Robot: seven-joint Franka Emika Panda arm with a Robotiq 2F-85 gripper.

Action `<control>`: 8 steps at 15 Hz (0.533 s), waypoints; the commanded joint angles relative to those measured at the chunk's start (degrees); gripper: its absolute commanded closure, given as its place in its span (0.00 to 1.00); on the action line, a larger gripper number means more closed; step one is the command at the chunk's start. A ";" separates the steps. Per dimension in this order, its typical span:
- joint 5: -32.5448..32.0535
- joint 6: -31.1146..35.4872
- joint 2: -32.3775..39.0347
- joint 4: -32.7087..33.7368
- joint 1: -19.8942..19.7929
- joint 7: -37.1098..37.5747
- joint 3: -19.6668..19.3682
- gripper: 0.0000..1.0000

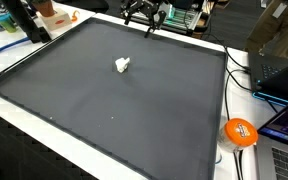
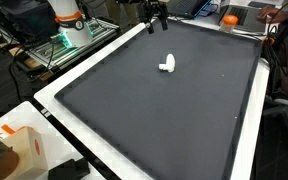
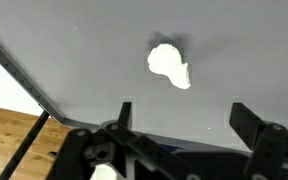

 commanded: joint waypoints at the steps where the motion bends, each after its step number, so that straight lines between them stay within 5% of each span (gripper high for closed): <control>1: -0.04 0.05 0.03 -0.13 -0.04 0.00 -0.03 0.00; 2: -0.05 0.07 0.03 -0.13 -0.05 0.00 -0.03 0.00; 8: -8.59 24.31 4.24 0.62 -5.08 -0.43 -6.54 0.00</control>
